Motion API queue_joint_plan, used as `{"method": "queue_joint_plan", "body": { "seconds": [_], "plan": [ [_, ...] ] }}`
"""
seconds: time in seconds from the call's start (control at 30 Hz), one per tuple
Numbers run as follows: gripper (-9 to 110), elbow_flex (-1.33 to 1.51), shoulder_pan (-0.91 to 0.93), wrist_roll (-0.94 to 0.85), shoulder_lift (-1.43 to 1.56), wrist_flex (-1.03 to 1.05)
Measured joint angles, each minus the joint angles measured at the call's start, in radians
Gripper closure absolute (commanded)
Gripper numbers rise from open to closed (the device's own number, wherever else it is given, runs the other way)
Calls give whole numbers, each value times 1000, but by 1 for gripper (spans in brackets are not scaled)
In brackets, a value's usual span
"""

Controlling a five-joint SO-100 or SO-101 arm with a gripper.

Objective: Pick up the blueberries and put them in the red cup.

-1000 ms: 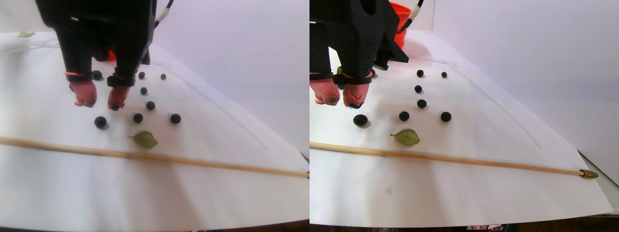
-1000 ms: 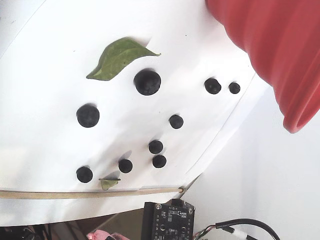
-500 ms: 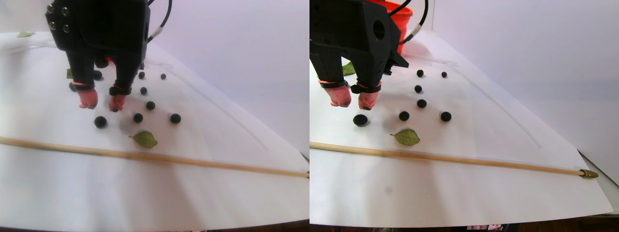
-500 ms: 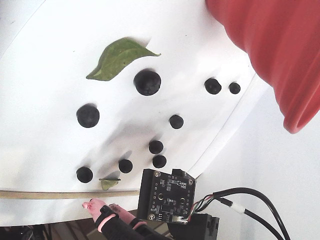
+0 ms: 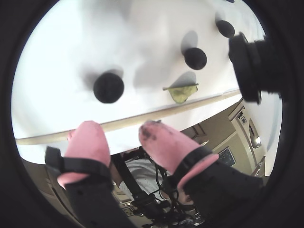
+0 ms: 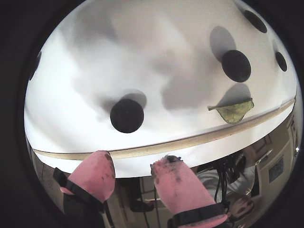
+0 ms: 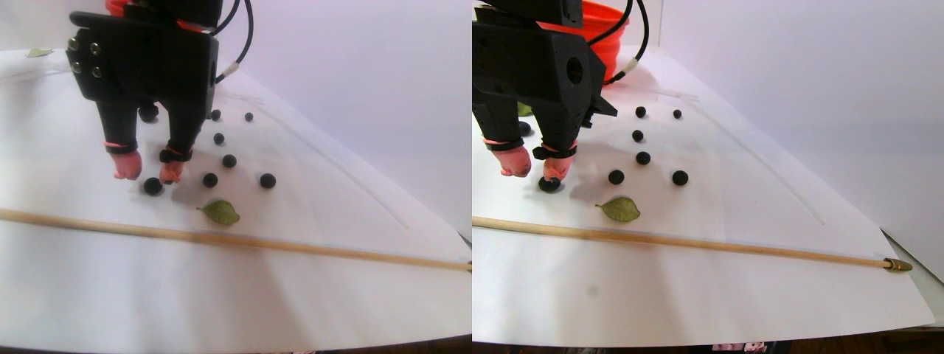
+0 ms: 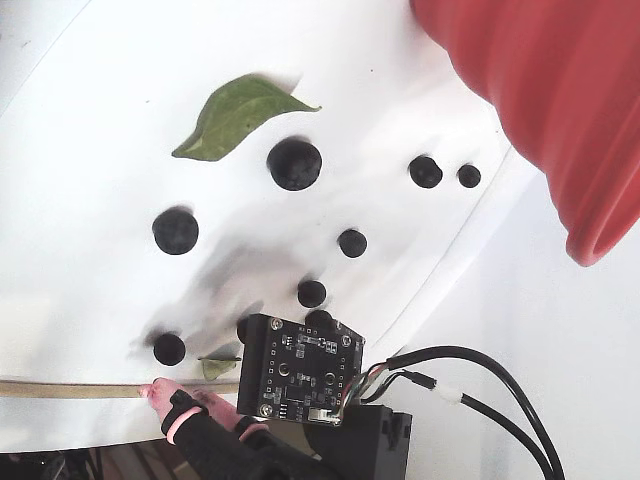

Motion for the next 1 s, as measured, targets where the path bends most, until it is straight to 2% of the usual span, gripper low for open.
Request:
{"method": "queue_joint_plan", "body": {
  "seconds": [1.0],
  "plan": [
    [85, -89, -6, 6, -181, -106]
  ]
}}
